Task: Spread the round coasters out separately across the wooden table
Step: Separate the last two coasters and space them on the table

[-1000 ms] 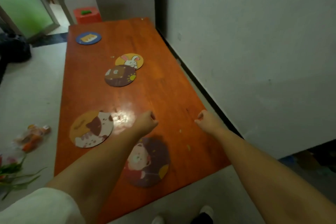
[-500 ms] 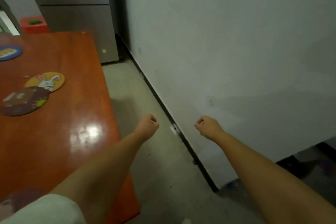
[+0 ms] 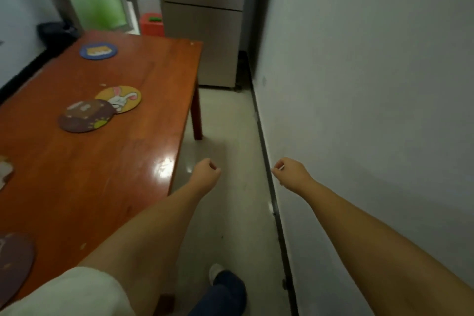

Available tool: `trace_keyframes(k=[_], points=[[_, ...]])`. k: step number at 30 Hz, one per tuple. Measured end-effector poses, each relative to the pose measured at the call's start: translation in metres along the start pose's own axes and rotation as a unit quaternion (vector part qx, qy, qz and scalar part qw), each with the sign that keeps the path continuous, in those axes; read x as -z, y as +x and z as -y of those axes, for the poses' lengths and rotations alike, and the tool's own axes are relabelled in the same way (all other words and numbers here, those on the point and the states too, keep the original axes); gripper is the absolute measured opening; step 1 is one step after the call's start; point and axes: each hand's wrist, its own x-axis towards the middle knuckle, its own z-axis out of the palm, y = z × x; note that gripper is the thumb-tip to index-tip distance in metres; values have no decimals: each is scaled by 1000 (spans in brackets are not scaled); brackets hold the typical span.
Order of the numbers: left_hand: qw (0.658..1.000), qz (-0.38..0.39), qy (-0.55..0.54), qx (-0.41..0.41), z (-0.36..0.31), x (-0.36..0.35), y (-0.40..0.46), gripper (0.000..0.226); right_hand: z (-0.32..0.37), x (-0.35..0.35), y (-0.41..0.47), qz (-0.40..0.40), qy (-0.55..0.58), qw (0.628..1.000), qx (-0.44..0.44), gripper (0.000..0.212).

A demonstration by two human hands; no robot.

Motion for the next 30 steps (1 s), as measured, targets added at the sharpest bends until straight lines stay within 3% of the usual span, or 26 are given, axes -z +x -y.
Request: trace_keyframes(k=[3, 7, 15, 24, 30], points=[[998, -46, -12, 42, 7, 24, 36, 21, 39, 0, 51, 18, -31, 999, 40, 28], [993, -87, -43, 71, 1, 65, 84, 7, 96, 6, 113, 42, -55, 994, 87, 30], [973, -165, -82, 139, 36, 158, 130, 14, 218, -46, 206, 129, -106, 967, 191, 28], [899, -300, -108, 301, 107, 236, 166, 8, 364, -160, 275, 263, -200, 867, 372, 31], [833, -343, -142, 410, 124, 257, 203, 10, 445, -211, 332, 318, -232, 822, 412, 24]])
